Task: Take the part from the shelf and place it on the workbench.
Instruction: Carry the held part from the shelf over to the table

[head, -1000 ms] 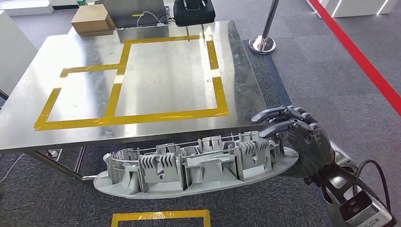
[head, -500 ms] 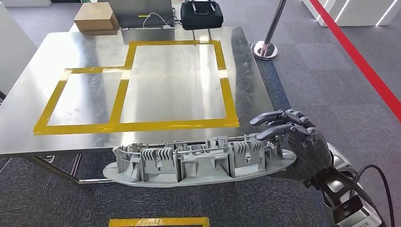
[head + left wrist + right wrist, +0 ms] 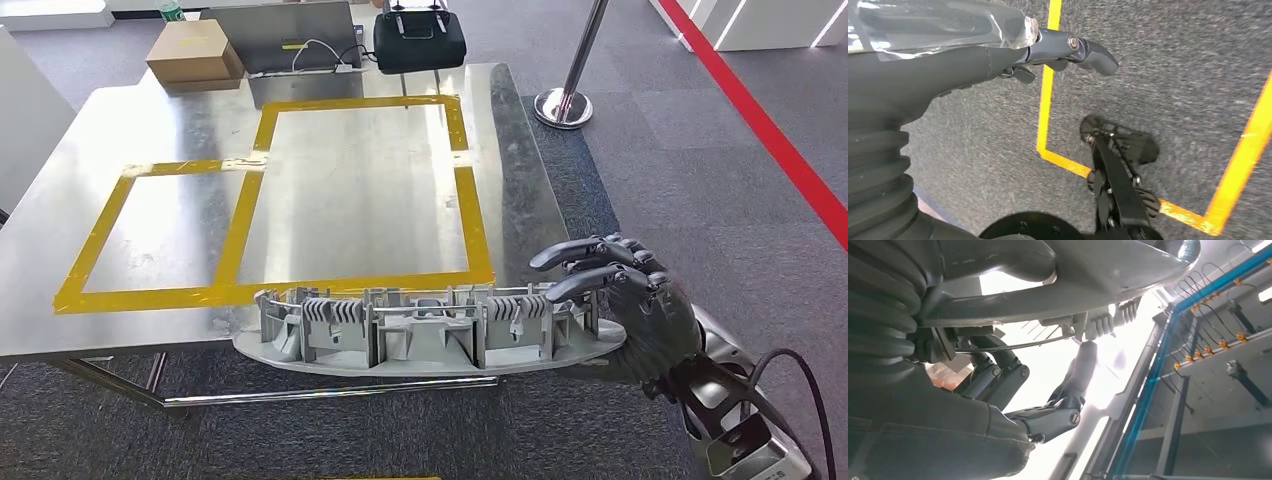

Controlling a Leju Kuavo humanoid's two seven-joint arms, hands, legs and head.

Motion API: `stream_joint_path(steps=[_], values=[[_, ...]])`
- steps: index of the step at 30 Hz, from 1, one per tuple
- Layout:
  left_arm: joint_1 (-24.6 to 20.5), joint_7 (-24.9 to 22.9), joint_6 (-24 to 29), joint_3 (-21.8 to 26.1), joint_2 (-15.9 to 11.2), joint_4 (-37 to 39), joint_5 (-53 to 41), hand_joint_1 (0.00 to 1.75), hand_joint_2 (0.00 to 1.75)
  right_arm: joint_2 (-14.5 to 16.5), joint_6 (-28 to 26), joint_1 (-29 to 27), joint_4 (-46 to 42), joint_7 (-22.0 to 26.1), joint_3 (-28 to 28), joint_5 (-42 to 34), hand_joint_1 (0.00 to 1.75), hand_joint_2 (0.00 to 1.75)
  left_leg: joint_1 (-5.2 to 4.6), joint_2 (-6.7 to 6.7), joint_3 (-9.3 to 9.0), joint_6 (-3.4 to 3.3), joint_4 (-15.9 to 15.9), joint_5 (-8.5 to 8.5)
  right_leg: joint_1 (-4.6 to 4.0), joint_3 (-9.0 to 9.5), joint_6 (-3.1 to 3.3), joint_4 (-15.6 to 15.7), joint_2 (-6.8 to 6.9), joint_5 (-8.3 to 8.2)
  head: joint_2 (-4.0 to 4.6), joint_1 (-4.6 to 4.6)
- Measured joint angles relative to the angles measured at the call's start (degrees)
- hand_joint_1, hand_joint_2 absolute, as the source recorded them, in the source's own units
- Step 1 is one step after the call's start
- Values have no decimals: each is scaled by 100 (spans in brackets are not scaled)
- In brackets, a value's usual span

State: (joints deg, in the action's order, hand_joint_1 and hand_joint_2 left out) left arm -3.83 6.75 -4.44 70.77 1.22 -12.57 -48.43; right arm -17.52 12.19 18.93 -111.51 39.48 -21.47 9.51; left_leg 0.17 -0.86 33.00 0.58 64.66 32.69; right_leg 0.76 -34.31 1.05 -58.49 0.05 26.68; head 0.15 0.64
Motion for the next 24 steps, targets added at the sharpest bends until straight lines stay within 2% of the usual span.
stream_joint_path(steps=[2, 3, 4, 5, 7, 9, 11, 13, 14, 15, 18, 19, 20, 22, 24], values=[[-1, 1, 1, 1, -1, 1, 1, 0, 175, 4, 15, 9, 0, 1, -1, -8, 175, 175, 9, 31, 458, 39, 654, 263, 0, 56, 23, 3, 3, 55, 0, 14], [1, 1, 1, 1, 1, 2, 2, 0, 175, 5, 30, 9, 0, 1, -2, -10, 175, 175, 13, 34, 636, 50, 835, 334, 0, 88, 24, 3, 3, 87, 0, 16], [2, 1, 1, 2, 2, 2, 2, 0, 175, 6, 46, 12, 0, 0, -3, -13, 175, 175, 16, 35, 726, 53, 834, 291, 0, 128, 19, 3, 2, 122, 1, 14], [2, 1, 1, 2, 3, 2, 2, 0, 175, 8, 60, 17, 0, -2, -4, -18, 175, 175, 20, 37, 713, 51, 639, 123, 1, 175, 11, 3, 2, 158, 1, 16], [1, 0, 1, 3, -1, 2, 2, 0, 175, 19, 76, 50, -1, -8, -5, -30, 175, 175, 18, 58, 464, 26, -92, -368, 0, 280, -19, 4, 2, 231, 0, 13], [-7, -3, 5, 4, 1, 2, 4, 0, 175, 40, 77, 102, -6, -21, -8, -11, 175, 175, -6, 87, 264, -26, -562, -472, -10, 336, -76, 11, -1, 293, 0, 11], [-3, -10, 17, 10, 4, 2, 7, 0, 175, 63, 54, 131, -24, -36, -14, 59, 175, 175, -23, 89, 220, -107, -633, -415, -18, 367, -156, -23, -2, 310, 0, 10], [5, -17, 27, 20, 7, 2, 8, 0, 175, 78, 8, 149, -66, -40, -18, 137, 175, 175, 2, 69, 118, -179, -669, -488, -13, 375, -225, -139, 2, 339, 0, 5], [3, -19, 30, 27, 8, 2, 10, 0, 175, 82, -20, 174, -98, -40, -19, 163, 175, 175, 14, 60, 55, -204, -676, -481, -11, 308, -251, -292, 2, 391, 0, -8], [-1, -19, 32, 34, 8, 2, 15, 0, 175, 87, -55, 203, -139, -40, -17, 185, 175, 175, 23, 53, 9, -229, -684, -465, -8, 163, -276, -552, 3, 489, 1, -15], [-1, -12, 33, 65, 7, 2, 38, 0, 175, 110, -177, 248, -259, -40, -13, 313, 175, 175, 16, 31, -38, -273, -680, -390, -9, -485, -315, -1533, 1, 869, 1, -38], [1, -3, 33, 76, 7, 2, 43, 0, 175, 116, -217, 246, -289, -40, -12, 396, 175, 175, 13, 18, -70, -275, -680, -357, -9, -607, -312, -1627, 1, 880, 1, -43], [2, 9, 33, 84, 8, 2, 47, 0, 175, 120, -253, 245, -315, -40, -11, 478, 175, 175, 9, 5, -118, -270, -679, -319, -10, -620, -298, -1509, 1, 772, 1, -44], [5, 29, 31, 94, 16, 2, 50, 0, 175, 122, -312, 243, -368, -39, -9, 586, 175, 175, 4, -17, -236, -251, -685, -221, -22, -395, -239, -773, 1, 282, 1, -48], [3, 45, 26, 100, 32, 2, 49, 0, 175, 130, -378, 248, -411, -31, -9, 675, 175, 175, 0, -20, -319, -204, -691, -137, -58, -216, -174, -209, 2, 29, 0, -36]])
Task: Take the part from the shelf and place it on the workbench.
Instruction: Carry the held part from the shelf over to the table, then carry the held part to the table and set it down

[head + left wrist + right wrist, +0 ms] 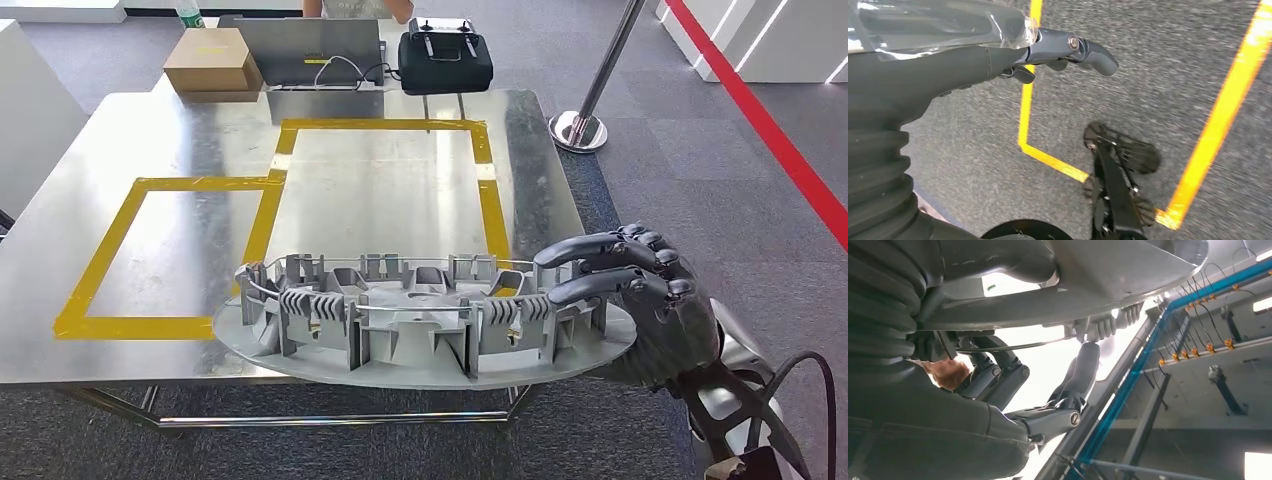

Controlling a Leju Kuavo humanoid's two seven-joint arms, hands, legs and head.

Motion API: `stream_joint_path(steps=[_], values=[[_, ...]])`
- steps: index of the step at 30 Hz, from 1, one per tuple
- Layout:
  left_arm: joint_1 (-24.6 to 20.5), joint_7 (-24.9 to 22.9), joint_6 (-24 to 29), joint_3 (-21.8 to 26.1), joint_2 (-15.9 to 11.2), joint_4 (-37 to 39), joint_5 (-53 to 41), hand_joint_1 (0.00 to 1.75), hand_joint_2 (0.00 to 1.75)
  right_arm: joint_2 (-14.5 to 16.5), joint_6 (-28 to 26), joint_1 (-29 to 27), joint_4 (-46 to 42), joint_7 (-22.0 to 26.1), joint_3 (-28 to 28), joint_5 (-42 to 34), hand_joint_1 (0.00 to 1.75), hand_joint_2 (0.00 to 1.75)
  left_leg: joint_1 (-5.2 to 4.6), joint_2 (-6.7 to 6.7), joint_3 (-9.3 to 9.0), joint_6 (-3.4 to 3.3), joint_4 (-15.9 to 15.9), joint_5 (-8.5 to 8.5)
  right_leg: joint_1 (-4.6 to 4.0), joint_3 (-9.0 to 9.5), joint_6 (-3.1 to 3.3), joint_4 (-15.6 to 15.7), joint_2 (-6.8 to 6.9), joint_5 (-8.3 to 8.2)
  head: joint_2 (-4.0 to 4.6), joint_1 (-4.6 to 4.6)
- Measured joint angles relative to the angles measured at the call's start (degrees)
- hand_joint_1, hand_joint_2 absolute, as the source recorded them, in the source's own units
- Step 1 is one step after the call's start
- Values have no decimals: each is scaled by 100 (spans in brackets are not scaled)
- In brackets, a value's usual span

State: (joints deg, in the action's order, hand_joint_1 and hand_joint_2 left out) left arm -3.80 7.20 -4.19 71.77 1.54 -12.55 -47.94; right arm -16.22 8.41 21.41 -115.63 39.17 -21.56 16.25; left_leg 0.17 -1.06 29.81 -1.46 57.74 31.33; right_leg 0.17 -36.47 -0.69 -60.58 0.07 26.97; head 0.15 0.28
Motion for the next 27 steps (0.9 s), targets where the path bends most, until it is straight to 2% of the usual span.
stream_joint_path(steps=[2, 4, 5, 6, 9, 10, 11, 12, 13, 14, 15, 16, 17, 18, 21, 27], values=[[2, 15, -5, 5, 7, 0, -12, 0, 175, 7, -73, 7, -41, 3, -4, 124, 175, 175, -6, 10, -41, 72, -1, 35, -29, 22, 59, 101, -1, -1, -1, 10], [3, 22, -8, 5, 4, -2, -36, 0, 175, 9, -117, 8, -77, -15, -13, 227, 175, 175, -16, 21, -61, 137, 54, 48, 0, 114, 109, 161, -3, -57, -1, 4], [-3, 25, -6, 5, 5, -4, -45, 0, 175, 13, -129, 9, -85, -25, -23, 260, 175, 175, -17, 30, -6, 162, 199, 54, 20, 174, 131, 188, 0, -44, 0, 18], [-10, 26, -4, 7, 3, -5, -50, 0, 175, 21, -145, 9, -89, -33, -33, 284, 175, 175, -11, 40, 136, 189, 445, 102, 40, 232, 151, 210, 3, -29, 0, 27], [-14, 28, 2, 14, 1, -7, -51, 0, 175, 60, -223, 4, -73, -64, -70, 359, 175, 175, 20, 56, 847, 263, 1455, 458, 56, 319, 189, 229, 7, 45, 1, 50], [-10, 32, 2, 17, 4, -7, -52, 0, 175, 69, -260, -6, -56, -77, -83, 397, 175, 175, 30, 57, 1015, 277, 1599, 511, 60, 346, 187, 229, 5, 73, 1, 51], [-7, 43, 2, 20, 8, -7, -53, 0, 175, 71, -304, -20, -35, -83, -98, 441, 175, 175, 39, 61, 1080, 286, 1536, 426, 66, 381, 179, 229, 2, 105, 1, 51], [-4, 61, 1, 24, 11, -7, -55, 0, 175, 70, -353, -34, -11, -85, -113, 484, 175, 175, 49, 67, 1044, 292, 1285, 217, 75, 425, 164, 229, 0, 140, 1, 50], [-2, 80, 1, 29, 12, -7, -56, 0, 175, 68, -396, -44, 13, -85, -126, 518, 175, 175, 59, 75, 922, 297, 889, -74, 83, 468, 141, 229, -1, 178, 1, 50], [0, 97, 1, 34, 14, -6, -57, 0, 175, 65, -444, -51, 39, -85, -137, 559, 175, 175, 60, 82, 795, 297, 512, -276, 87, 510, 110, 225, -2, 213, 1, 51], [1, 112, 1, 38, 15, -5, -59, 0, 175, 63, -500, -52, 69, -90, -144, 612, 175, 175, 55, 89, 699, 278, 241, -382, 86, 530, 77, 221, -4, 242, 1, 52], [6, 120, 2, 40, 17, -5, -61, 0, 175, 62, -565, -55, 106, -101, -149, 690, 175, 175, 48, 93, 637, 244, 95, -438, 80, 538, 41, 220, -6, 268, 1, 52], [12, 127, 4, 42, 20, -4, -63, 0, 175, 61, -635, -62, 151, -117, -153, 780, 175, 175, 42, 92, 622, 209, 71, -422, 74, 544, 26, 212, -6, 294, 1, 53], [18, 134, 5, 43, 23, -4, -65, 0, 175, 60, -700, -72, 202, -139, -157, 863, 175, 175, 41, 88, 609, 178, 70, -453, 71, 545, 38, 213, -6, 305, 1, 50], [28, 142, 8, 45, 35, -4, -67, 0, 175, 50, -789, -100, 325, -173, -170, 973, 175, 175, 46, 54, 597, 154, 67, -497, 71, 589, 100, 257, -2, 302, 1, 43], [29, 144, 8, 54, 36, -4, -67, 0, 175, 26, -975, -144, 471, -196, -162, 1131, 175, 175, 37, 40, 591, 93, 67, -457, 70, 643, 80, 366, 8, 306, 1, 46]])
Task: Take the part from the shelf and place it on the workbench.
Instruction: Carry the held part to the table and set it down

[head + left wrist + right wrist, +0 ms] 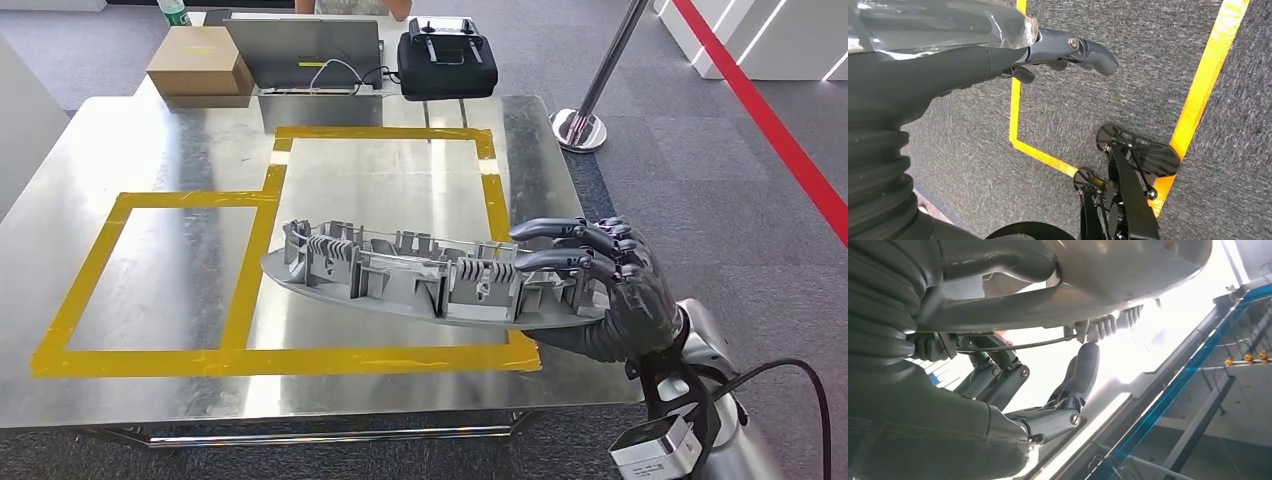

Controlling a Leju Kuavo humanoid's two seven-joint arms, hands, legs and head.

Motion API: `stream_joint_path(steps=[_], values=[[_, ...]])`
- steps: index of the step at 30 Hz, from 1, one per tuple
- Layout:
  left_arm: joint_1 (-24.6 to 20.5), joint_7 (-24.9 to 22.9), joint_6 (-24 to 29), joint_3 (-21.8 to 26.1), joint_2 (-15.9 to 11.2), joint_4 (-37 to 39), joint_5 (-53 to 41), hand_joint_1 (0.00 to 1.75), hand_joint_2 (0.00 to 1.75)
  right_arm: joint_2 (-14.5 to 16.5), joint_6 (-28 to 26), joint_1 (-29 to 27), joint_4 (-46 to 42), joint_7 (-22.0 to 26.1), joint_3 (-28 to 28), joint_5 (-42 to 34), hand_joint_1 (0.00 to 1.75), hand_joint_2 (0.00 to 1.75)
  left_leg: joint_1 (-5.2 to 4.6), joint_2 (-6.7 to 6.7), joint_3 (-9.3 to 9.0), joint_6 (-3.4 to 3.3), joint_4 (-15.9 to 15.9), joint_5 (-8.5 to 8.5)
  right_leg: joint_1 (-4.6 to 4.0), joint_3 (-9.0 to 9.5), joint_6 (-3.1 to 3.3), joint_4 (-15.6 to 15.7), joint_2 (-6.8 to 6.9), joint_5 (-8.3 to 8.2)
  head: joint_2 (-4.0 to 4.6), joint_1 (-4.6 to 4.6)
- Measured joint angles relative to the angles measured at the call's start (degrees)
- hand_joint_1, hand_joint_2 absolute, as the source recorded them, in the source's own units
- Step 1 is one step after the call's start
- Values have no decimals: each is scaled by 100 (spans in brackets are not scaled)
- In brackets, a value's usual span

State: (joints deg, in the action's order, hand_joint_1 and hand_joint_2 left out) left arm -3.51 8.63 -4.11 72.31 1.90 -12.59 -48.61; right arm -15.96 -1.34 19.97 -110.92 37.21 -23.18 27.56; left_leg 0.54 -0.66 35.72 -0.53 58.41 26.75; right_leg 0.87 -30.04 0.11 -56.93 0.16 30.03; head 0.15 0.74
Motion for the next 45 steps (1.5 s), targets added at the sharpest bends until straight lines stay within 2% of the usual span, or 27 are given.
stream_joint_path(steps=[4, 8, 11, 15, 20, 28, 37, 45], values=[[8, 0, -31, 24, -13, 0, -4, 0, 175, -168, -319, -177, 310, -9, 204, 561, 175, 175, -8, -4, -5, -17, 0, 10, 3, 13, -91, 18, 7, -3, 0, -1], [9, 7, -95, 33, -34, 0, -65, 0, 175, -235, -648, -174, 1121, -213, 277, 1780, 175, 175, -9, 2, -13, -21, 1, 8, 3, 21, -163, 19, 5, -14, 0, 3], [10, 57, -149, 33, -39, 0, -117, 0, 175, -237, -790, -5, 1997, -408, 139, 2351, 175, 175, -2, 2, -22, -24, -1, 2, -5, 26, -171, 13, 5, -16, 0, 4], [25, 132, -236, 33, -38, 0, -192, 0, 175, -156, -825, 364, 3306, -472, -223, 2642, 175, 175, 6, 6, -33, -19, -5, -2, -21, 36, -170, 4, 2, -16, 0, 2], [33, 170, -325, 31, -57, 1, -292, 0, 175, 133, -848, 927, 4720, -498, -774, 2715, 175, 175, 13, 19, -65, -16, -18, 0, -23, 44, -157, 1, -5, -6, 0, 2], [43, 170, -328, 30, -79, 2, -366, 0, 175, 688, -942, 1488, 6193, -573, -1416, 2952, 175, 175, 16, 30, -87, -7, -23, 3, -24, 66, -151, -1, -17, 2, -1, 3], [46, 269, -321, 30, -88, 2, -412, 0, 175, 1125, -1018, 1882, 6954, -568, -1766, 3074, 175, 175, 16, 41, -100, -3, -24, 6, -24, 77, -150, -2, -28, 3, 0, 2], [47, 561, -221, 30, -96, 2, -420, 0, 175, 1905, -917, 2213, 7401, -532, -2188, 3110, 175, 175, 23, 66, -114, 1, -28, 8, -34, 74, -141, -6, -45, 7, 0, 3]])
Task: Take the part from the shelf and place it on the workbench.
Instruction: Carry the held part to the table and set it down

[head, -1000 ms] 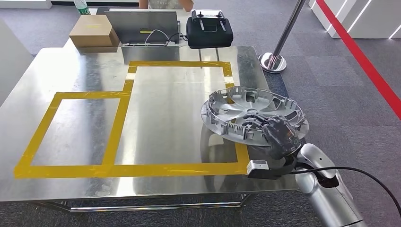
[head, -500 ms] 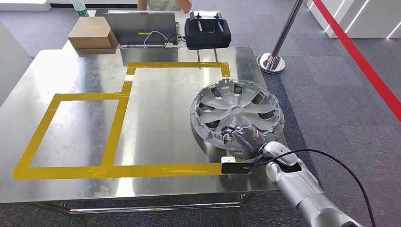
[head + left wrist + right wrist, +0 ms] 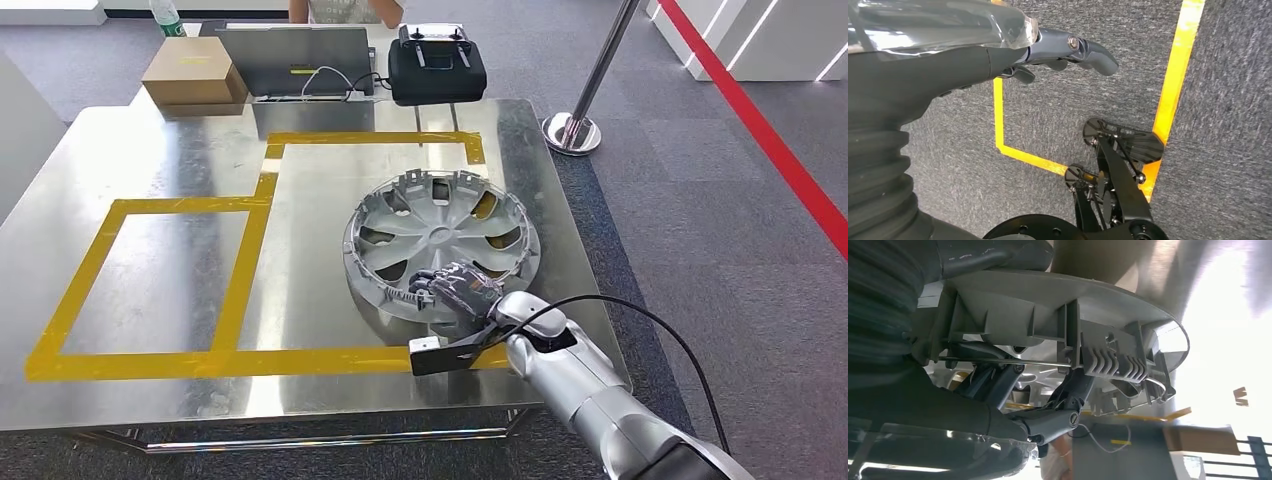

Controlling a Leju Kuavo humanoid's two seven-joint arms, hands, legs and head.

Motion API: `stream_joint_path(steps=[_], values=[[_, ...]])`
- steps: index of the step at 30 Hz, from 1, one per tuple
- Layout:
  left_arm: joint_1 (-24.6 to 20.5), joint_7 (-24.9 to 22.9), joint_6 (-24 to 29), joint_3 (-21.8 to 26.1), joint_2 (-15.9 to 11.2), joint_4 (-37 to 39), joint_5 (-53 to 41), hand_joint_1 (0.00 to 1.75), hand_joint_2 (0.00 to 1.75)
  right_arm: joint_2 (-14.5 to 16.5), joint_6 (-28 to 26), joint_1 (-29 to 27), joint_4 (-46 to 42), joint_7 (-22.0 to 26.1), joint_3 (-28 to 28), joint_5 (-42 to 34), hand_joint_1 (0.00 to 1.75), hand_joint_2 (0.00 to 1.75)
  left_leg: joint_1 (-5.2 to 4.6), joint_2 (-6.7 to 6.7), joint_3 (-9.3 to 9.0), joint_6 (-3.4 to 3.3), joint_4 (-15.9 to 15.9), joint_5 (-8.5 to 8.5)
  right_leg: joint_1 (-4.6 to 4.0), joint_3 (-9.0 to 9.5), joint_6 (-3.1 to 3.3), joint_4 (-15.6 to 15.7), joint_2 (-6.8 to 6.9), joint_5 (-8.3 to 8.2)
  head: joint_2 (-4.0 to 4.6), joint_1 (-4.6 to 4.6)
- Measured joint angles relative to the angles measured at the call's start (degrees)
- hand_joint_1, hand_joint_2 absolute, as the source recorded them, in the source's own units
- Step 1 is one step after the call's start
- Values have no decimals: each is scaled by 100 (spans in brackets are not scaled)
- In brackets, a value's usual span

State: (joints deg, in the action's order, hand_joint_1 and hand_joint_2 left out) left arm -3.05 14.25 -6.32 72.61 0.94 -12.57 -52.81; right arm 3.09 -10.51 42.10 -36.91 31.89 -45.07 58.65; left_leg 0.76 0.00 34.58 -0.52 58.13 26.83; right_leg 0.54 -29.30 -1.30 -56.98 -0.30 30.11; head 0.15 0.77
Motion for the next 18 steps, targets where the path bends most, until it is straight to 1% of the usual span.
stream_joint_path(steps=[3, 6, 14, 18], values=[[-1, 20, 52, 1, 0, 0, 0, 0, 175, 213, 32, 106, 101, 0, -104, -32, 175, 175, 4, -4, -1, 2, -1, 1, 0, -3, 7, 0, 2, 5, -1, -1], [-5, 20, 104, 2, -4, 0, -6, 0, 175, 350, 35, 195, 194, -3, -169, -74, 175, 175, 4, -3, 0, 3, -1, 2, 0, 0, 8, 0, 2, 5, 0, -1], [-23, 10, 132, 0, -26, 0, -72, 0, 175, 594, 68, 330, 391, -72, -279, -98, 175, 175, 3, -1, 0, 5, -1, 3, 0, 2, 8, 0, 2, 5, 0, 0], [-32, -35, 149, 0, -24, 0, -85, 0, 175, 662, 97, 395, 468, -93, -306, -129, 175, 175, 4, -1, -1, 5, -1, 3, -1, 1, 8, 0, 2, 5, 0, -1]])
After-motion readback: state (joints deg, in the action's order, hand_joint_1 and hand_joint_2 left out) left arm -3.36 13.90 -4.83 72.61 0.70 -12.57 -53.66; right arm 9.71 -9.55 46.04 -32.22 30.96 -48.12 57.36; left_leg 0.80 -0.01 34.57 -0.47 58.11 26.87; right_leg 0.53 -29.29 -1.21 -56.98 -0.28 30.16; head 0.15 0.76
